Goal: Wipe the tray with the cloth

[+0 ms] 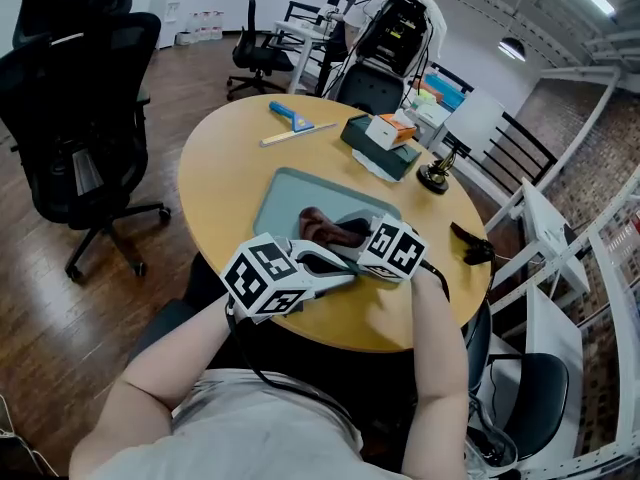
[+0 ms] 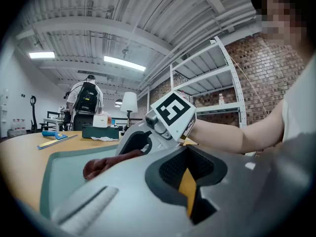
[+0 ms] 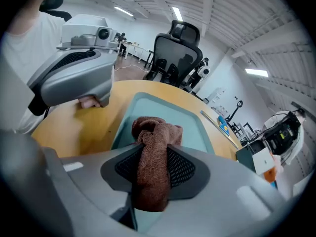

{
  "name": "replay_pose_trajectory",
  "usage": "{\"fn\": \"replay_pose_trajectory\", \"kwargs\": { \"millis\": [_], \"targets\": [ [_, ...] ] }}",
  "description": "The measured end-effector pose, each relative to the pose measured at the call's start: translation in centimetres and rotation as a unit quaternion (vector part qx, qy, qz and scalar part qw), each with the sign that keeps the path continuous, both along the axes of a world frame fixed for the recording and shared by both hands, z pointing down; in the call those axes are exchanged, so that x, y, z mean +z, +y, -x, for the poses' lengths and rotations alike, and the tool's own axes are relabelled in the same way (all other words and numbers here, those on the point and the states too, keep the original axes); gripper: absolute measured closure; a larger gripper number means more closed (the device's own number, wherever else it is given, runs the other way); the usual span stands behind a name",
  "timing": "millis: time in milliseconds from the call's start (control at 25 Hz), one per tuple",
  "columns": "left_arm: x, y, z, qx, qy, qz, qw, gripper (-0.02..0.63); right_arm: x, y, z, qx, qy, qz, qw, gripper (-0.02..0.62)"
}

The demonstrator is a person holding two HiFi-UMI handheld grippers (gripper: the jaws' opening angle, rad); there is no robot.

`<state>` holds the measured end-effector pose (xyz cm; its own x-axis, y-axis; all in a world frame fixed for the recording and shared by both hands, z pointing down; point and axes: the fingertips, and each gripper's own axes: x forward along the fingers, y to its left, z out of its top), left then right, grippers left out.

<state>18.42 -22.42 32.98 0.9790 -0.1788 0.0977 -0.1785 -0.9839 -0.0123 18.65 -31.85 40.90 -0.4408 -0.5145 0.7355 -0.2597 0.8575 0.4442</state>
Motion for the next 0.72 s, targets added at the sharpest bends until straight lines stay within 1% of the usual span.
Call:
{"fn": "replay_pose_trajectory", "kwargs": {
  "millis": [120, 320, 440, 640, 720],
  "targets": [
    [0.1, 0.3, 0.0, 0.005, 0.000, 0.000, 1.0000, 0.284, 0.1, 0.8, 0.2, -0.020, -0.002, 0.007, 1.000, 0.463],
    [0.0, 0.0, -0.1, 0.007, 0.001, -0.001, 1.0000, 0.284, 0.0, 0.7, 0.3, -0.024, -0.003, 0.006, 1.000, 0.463],
    [0.0, 0.3, -0.1, 0.012, 0.000, -0.002, 0.9999, 0.284, 0.1, 0.6, 0.8, -0.035, -0.003, 0.012, 0.999, 0.463],
    [-0.1, 0.8, 0.1, 0.012, 0.005, -0.008, 0.9999, 0.284, 0.1, 0.5, 2.5, -0.058, -0.023, 0.020, 0.998, 0.463],
    [0.0, 0.6, 0.0, 0.011, 0.002, -0.004, 0.9999, 0.284, 0.0, 0.3, 3.0, -0.066, -0.029, 0.023, 0.997, 0.463]
  ]
}}
